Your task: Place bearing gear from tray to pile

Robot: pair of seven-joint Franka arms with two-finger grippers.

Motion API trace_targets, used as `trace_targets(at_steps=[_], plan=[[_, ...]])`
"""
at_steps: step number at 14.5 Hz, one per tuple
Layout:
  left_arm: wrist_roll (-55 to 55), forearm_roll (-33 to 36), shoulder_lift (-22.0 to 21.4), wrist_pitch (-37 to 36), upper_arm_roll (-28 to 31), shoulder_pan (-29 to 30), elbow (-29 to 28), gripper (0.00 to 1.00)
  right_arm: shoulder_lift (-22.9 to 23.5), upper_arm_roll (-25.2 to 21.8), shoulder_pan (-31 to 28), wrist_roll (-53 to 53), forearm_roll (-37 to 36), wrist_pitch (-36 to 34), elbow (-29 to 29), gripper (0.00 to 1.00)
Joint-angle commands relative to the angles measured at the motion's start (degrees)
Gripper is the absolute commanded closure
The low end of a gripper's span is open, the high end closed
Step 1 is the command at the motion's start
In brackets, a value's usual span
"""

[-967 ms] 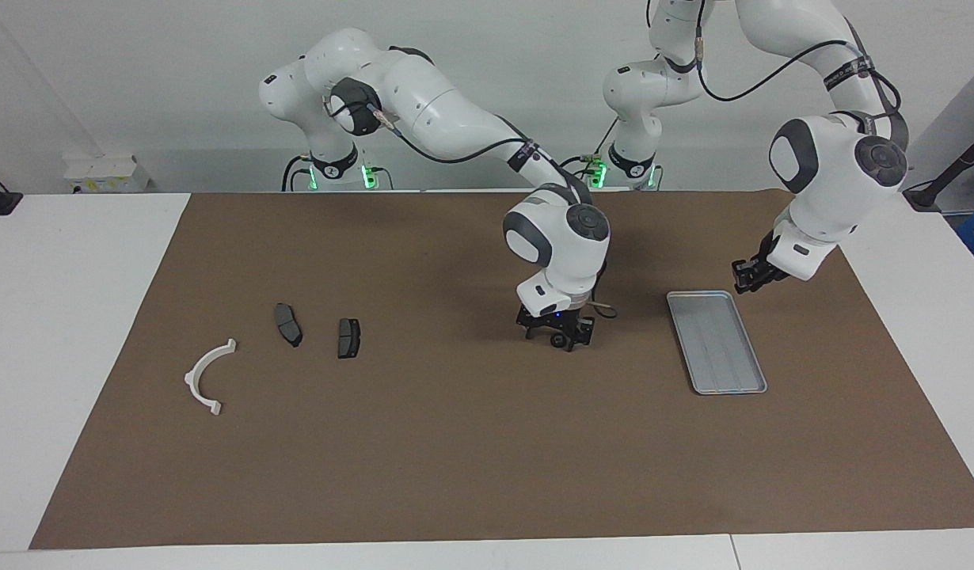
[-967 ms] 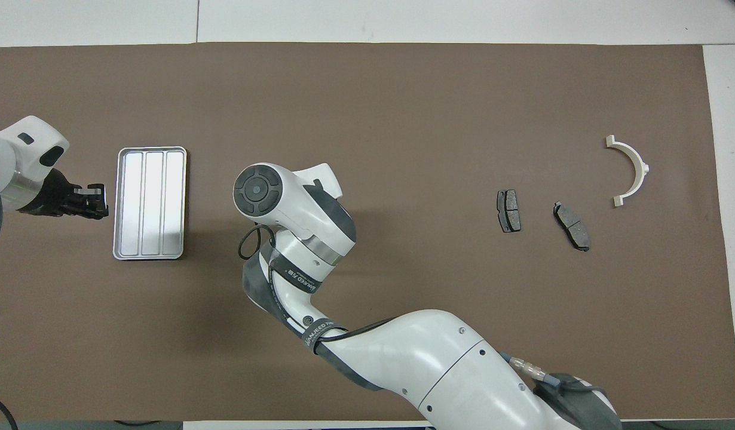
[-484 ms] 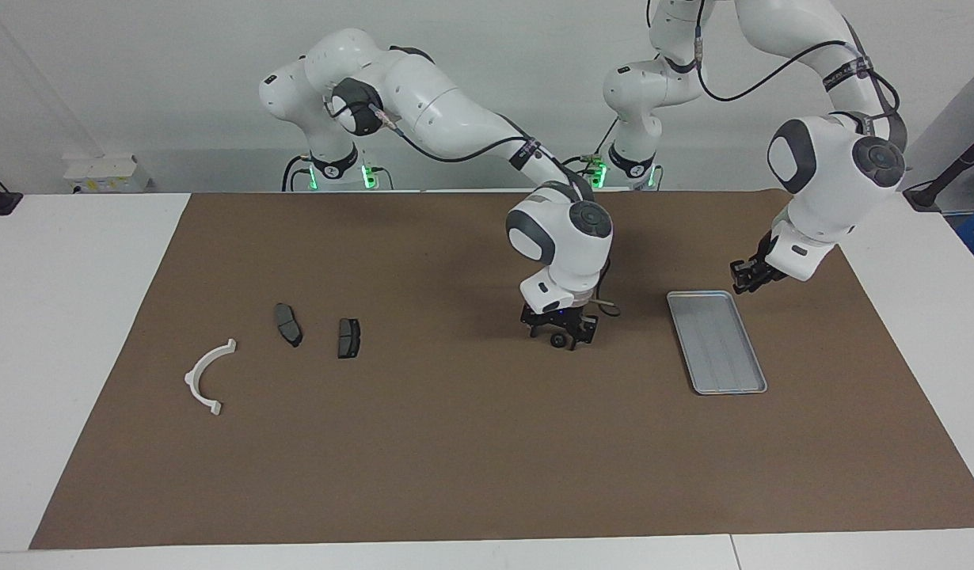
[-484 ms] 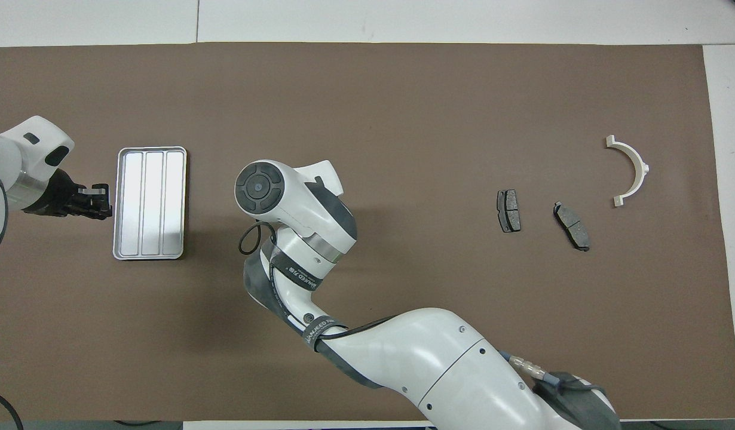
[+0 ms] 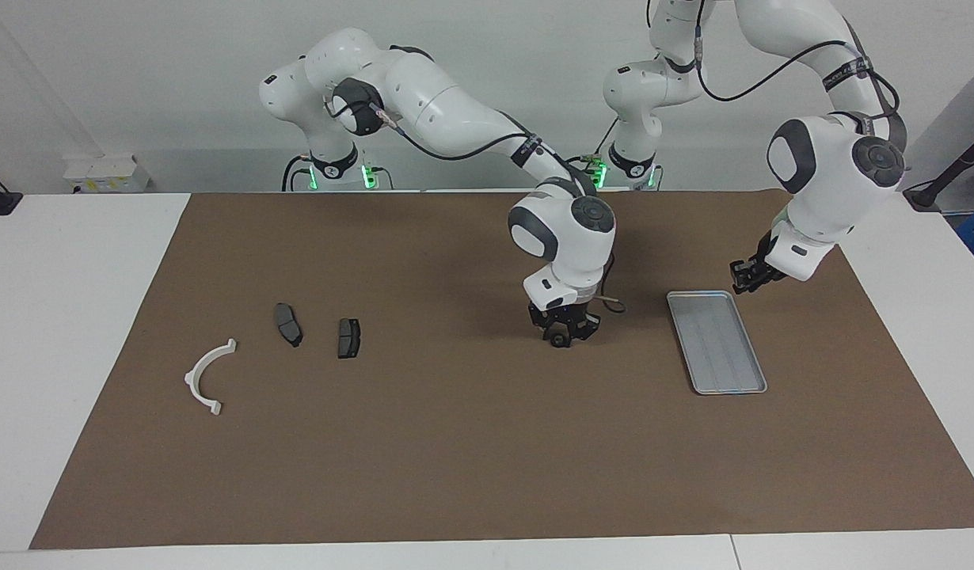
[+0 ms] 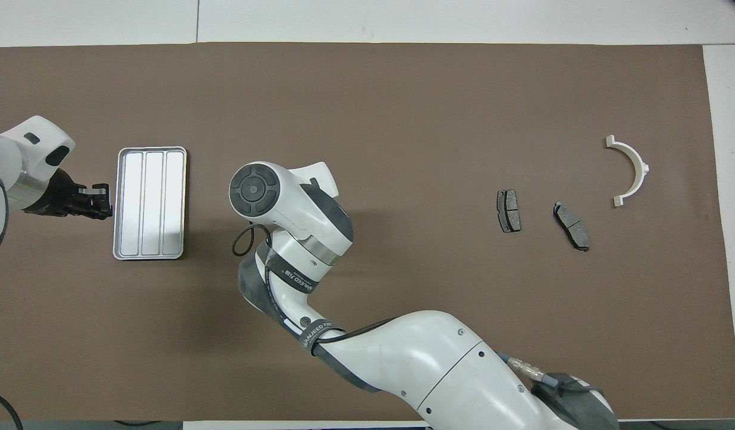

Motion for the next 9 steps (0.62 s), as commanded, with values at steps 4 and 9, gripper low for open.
trace_targets(at_steps=[4, 9], plan=[[-4.4, 0.1, 0.4, 0.8, -0.2, -1.9, 0.8, 1.0, 0.9, 0.5, -1.1, 0.8, 0.0, -1.5, 0.8, 1.0], [-16.0, -0.5, 1.2, 3.5, -0.3, -10.8, 1.6, 1.0, -10.9, 2.3, -10.6, -18.2, 1.6, -19.4, 1.1, 1.0]])
